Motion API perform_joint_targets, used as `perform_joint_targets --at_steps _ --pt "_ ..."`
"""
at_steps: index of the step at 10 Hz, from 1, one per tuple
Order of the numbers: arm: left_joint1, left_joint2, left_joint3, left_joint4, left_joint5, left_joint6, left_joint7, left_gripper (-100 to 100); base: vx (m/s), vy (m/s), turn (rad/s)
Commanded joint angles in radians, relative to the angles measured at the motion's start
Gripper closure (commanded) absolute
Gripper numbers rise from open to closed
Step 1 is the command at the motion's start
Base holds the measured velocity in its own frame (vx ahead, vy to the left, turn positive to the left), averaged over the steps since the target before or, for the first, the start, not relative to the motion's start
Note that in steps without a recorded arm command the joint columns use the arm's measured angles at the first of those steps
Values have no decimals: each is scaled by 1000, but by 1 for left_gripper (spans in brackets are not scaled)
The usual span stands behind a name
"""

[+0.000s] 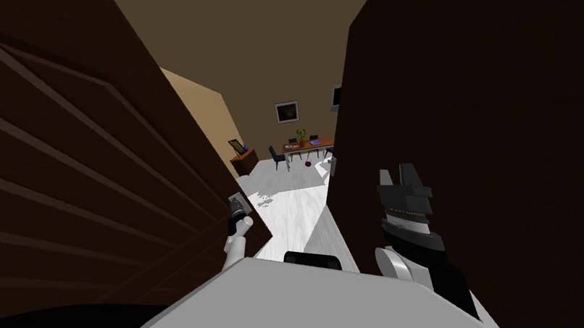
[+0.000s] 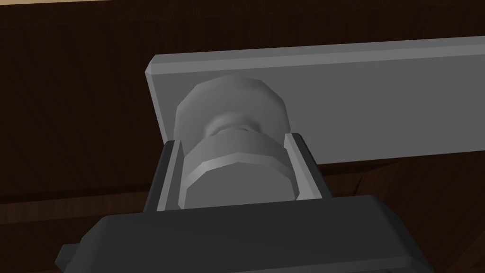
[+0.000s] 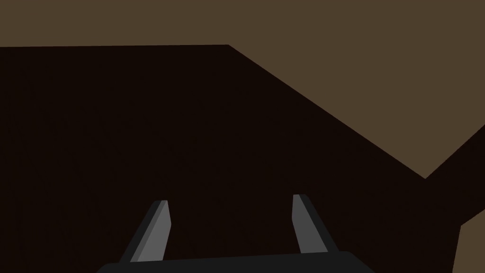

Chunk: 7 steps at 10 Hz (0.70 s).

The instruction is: Push the door open

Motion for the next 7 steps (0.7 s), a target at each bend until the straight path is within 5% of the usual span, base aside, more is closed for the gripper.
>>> perform_joint_targets --at_steps 1,5,6,7 --pt "5 5 28 -13 21 -1 -23 100 147 9 -10" --pt "19 -1 67 -31 64 3 -61 100 183 11 1" --pt "16 4 61 -12 58 -1 -54 100 76 7 27" --pt "16 9 87 -18 68 -4 -67 100 140 53 21"
